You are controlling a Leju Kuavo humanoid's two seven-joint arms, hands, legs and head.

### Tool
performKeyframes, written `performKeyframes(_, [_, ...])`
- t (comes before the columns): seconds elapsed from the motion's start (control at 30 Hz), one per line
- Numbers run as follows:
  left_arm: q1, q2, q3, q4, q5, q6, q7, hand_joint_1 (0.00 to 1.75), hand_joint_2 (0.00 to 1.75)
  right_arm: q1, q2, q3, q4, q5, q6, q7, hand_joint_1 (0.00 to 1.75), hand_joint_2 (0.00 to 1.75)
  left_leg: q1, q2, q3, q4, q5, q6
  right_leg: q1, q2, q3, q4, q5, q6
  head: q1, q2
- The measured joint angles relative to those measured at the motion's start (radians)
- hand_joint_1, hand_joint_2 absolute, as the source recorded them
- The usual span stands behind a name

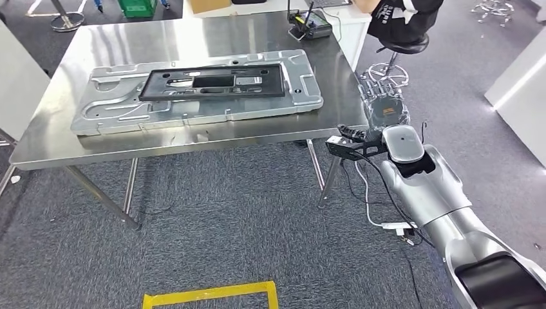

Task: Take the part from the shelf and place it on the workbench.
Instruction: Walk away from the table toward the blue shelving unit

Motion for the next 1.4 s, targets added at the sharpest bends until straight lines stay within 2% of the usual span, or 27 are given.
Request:
performKeyframes(0.03, [0.001,0.0,0.0,0.0,0.0,0.0,0.0,0.0,0.0,0.002,0.001,0.0,0.001,0.004,-0.004,0.0,0.0,0.0,-0.001,0.01,-0.003,0.002,0.0,0.0,0.0,-0.012,-0.026,0.061,-0.026,0.002,0.0,0.0])
performKeyframes(0.07, [0.001,0.0,0.0,0.0,0.0,0.0,0.0,0.0,0.0,0.005,0.002,0.001,0.002,0.01,-0.008,0.0,0.0,0.0,-0.002,0.02,-0.006,0.005,-0.001,0.0,-0.001,-0.018,-0.039,0.098,-0.037,0.004,0.0,0.0])
performKeyframes(0.1, [0.001,0.0,0.0,0.0,0.0,0.001,0.0,0.0,0.0,0.007,0.002,0.001,0.004,0.015,-0.011,0.0,0.0,0.0,-0.002,0.029,-0.009,0.009,-0.001,0.0,-0.002,-0.021,-0.033,0.098,-0.031,0.005,0.0,0.0])
performKeyframes(0.13, [0.001,0.0,0.0,0.0,0.0,0.001,0.0,0.0,0.0,0.007,0.002,0.002,0.004,0.019,-0.013,0.0,0.0,0.0,-0.002,0.037,-0.012,0.013,-0.002,-0.001,-0.002,-0.022,-0.006,0.059,-0.01,0.005,0.0,0.0])
performKeyframes(0.2, [-0.001,-0.001,0.001,0.0,0.0,0.001,0.001,0.0,0.0,0.005,0.002,0.002,0.005,0.023,-0.015,0.0,0.0,0.0,-0.003,0.047,-0.017,0.024,-0.007,-0.004,0.0,-0.027,0.081,-0.079,0.039,0.0,0.0,0.0])
performKeyframes(0.27, [-0.003,-0.002,0.001,0.0,-0.001,0.0,0.0,0.0,0.0,0.003,0.002,0.002,0.005,0.025,-0.02,-0.002,0.0,0.0,-0.007,0.052,-0.021,0.034,-0.013,-0.009,0.004,-0.03,0.132,-0.168,0.058,-0.01,0.0,0.0])
performKeyframes(0.33, [-0.004,-0.001,0.001,0.0,-0.001,0.001,0.0,0.0,0.0,0.002,0.002,0.002,0.005,0.034,-0.027,-0.003,0.0,0.0,-0.01,0.051,-0.024,0.037,-0.016,-0.003,0.007,-0.029,0.135,-0.18,0.061,-0.015,-0.001,0.0])
performKeyframes(0.43, [-0.004,-0.001,0.001,0.0,-0.001,0.001,0.0,0.0,0.0,0.001,0.003,0.003,0.006,0.05,-0.031,-0.002,0.0,0.0,-0.011,0.05,-0.027,0.035,-0.013,0.0,0.005,-0.03,0.136,-0.185,0.066,-0.012,-0.001,0.0])
performKeyframes(0.53, [-0.005,-0.002,0.002,0.0,-0.001,0.001,0.0,0.0,0.0,-0.002,0.003,0.004,0.008,0.055,-0.032,-0.002,0.0,0.0,-0.007,0.045,0.004,-0.026,0.018,0.008,0.004,-0.031,0.145,-0.194,0.064,-0.006,-0.001,0.0])
performKeyframes(0.6, [-0.007,-0.002,0.003,0.0,-0.001,0.001,0.0,0.0,0.0,-0.005,0.002,0.005,0.011,0.057,-0.033,-0.002,0.0,0.0,0.002,0.043,0.026,-0.067,0.04,0.009,0.001,-0.025,0.115,-0.121,0.014,0.0,0.0,0.0])
performKeyframes(0.67, [-0.007,-0.002,0.005,0.0,-0.001,0.001,0.0,0.0,0.0,-0.003,0.001,0.007,0.015,0.058,-0.033,-0.002,0.0,0.0,0.006,0.037,0.025,-0.07,0.043,0.008,-0.011,-0.022,0.062,-0.007,-0.043,0.011,0.0,0.0])
performKeyframes(0.7, [-0.007,-0.002,0.007,0.0,-0.001,0.001,0.0,0.0,0.0,0.0,0.0,0.008,0.018,0.058,-0.032,-0.003,0.0,0.0,0.009,0.031,0.022,-0.065,0.04,0.003,-0.019,-0.022,0.048,0.025,-0.05,0.018,0.0,0.0])
performKeyframes(0.73, [-0.007,-0.002,0.008,0.0,-0.001,0.001,0.0,0.0,0.0,0.002,0.0,0.009,0.02,0.059,-0.032,-0.003,0.0,0.0,0.014,0.023,0.018,-0.055,0.036,-0.004,-0.028,-0.022,0.048,0.028,-0.041,0.026,0.0,0.0])
performKeyframes(0.8, [-0.006,-0.002,0.009,0.0,0.0,0.001,-0.001,0.0,0.0,0.004,0.0,0.01,0.023,0.059,-0.032,-0.003,0.0,0.0,0.029,0.006,0.003,-0.017,0.019,-0.028,-0.048,-0.017,0.093,-0.057,0.009,0.048,0.0,0.0])
performKeyframes(0.83, [-0.006,-0.001,0.01,0.0,0.0,0.0,-0.001,0.0,0.0,0.003,0.0,0.011,0.024,0.059,-0.032,-0.003,0.0,0.0,0.034,-0.003,-0.01,0.009,0.007,-0.042,-0.052,-0.006,0.116,-0.102,0.025,0.058,0.002,0.0])
performKeyframes(0.87, [-0.007,0.001,0.01,0.0,0.0,0.0,-0.001,0.0,0.0,0.003,0.0,0.012,0.025,0.059,-0.032,-0.003,0.0,0.0,0.038,-0.01,-0.025,0.036,-0.004,-0.055,-0.052,0.002,0.129,-0.128,0.029,0.055,0.003,0.0])
performKeyframes(0.9, [-0.007,0.001,0.011,0.0,0.0,0.0,-0.001,0.0,0.0,0.004,0.0,0.012,0.027,0.059,-0.032,-0.003,0.0,0.0,0.039,-0.016,-0.038,0.056,-0.011,-0.063,-0.049,0.007,0.129,-0.132,0.022,0.046,0.003,0.0])
performKeyframes(0.93, [-0.007,0.001,0.011,-0.001,-0.001,0.0,-0.002,0.0,0.0,0.005,0.0,0.013,0.028,0.059,-0.032,-0.003,0.0,0.0,0.04,-0.021,-0.048,0.067,-0.013,-0.069,-0.042,0.007,0.122,-0.122,0.017,0.031,0.003,0.0])
performKeyframes(0.97, [-0.005,-0.001,0.011,0.0,-0.001,0.0,-0.002,0.0,0.0,0.007,0.0,0.013,0.029,0.059,-0.032,-0.003,0.0,0.0,0.042,-0.024,-0.054,0.07,-0.012,-0.072,-0.039,-0.001,0.117,-0.115,0.015,0.014,0.002,0.0])
performKeyframes(1.03, [-0.002,-0.005,0.011,0.0,-0.001,0.0,-0.002,0.0,0.0,0.006,0.003,0.014,0.03,0.059,-0.032,-0.003,0.0,0.0,0.046,-0.016,-0.066,0.086,-0.024,-0.075,-0.034,-0.013,0.114,-0.113,0.016,-0.005,0.0,0.0])
performKeyframes(1.1, [-0.002,-0.006,0.012,0.0,-0.001,0.0,-0.002,0.0,0.0,0.003,0.005,0.014,0.03,0.059,-0.032,-0.002,0.0,0.0,0.045,0.001,-0.106,0.173,-0.074,-0.07,-0.027,-0.025,0.115,-0.118,0.019,-0.017,-0.001,0.0])
performKeyframes(1.17, [-0.002,-0.006,0.012,0.0,-0.002,0.0,-0.002,0.0,0.0,0.003,0.004,0.014,0.03,0.059,-0.032,-0.002,0.0,0.0,0.037,0.008,-0.17,0.311,-0.135,-0.059,-0.016,-0.037,0.115,-0.121,0.02,-0.023,-0.001,0.0])
performKeyframes(1.2, [-0.002,-0.006,0.012,0.0,-0.002,0.0,-0.002,0.0,0.0,0.003,0.004,0.015,0.03,0.059,-0.032,-0.002,0.0,0.0,0.03,0.007,-0.192,0.358,-0.149,-0.052,-0.01,-0.043,0.116,-0.121,0.019,-0.025,-0.001,0.0])
performKeyframes(1.23, [-0.001,-0.006,0.012,0.0,-0.002,-0.001,-0.002,0.0,0.0,0.004,0.004,0.015,0.03,0.059,-0.032,-0.003,0.0,0.0,0.023,0.007,-0.197,0.37,-0.143,-0.043,-0.005,-0.05,0.117,-0.121,0.018,-0.028,-0.001,0.0])
performKeyframes(1.27, [-0.001,-0.006,0.012,0.0,-0.002,-0.001,-0.003,0.0,0.0,0.004,0.005,0.015,0.03,0.059,-0.032,-0.003,0.0,0.0,0.013,0.009,-0.182,0.34,-0.118,-0.033,-0.001,-0.057,0.12,-0.122,0.016,-0.031,-0.001,0.0])
performKeyframes(1.33, [-0.001,-0.005,0.013,0.0,-0.002,-0.001,-0.003,0.0,0.0,0.003,0.005,0.015,0.03,0.059,-0.032,-0.003,0.0,0.0,-0.009,0.033,-0.114,0.206,-0.05,-0.01,0.003,-0.072,0.129,-0.124,0.013,-0.035,-0.001,0.0])
performKeyframes(1.4, [-0.005,-0.003,0.013,0.0,-0.002,-0.001,-0.004,0.0,0.0,0.002,0.005,0.015,0.03,0.059,-0.032,-0.002,0.0,0.0,-0.029,0.064,-0.065,0.102,-0.021,0.007,0.006,-0.086,0.134,-0.129,0.013,-0.033,-0.002,0.0])
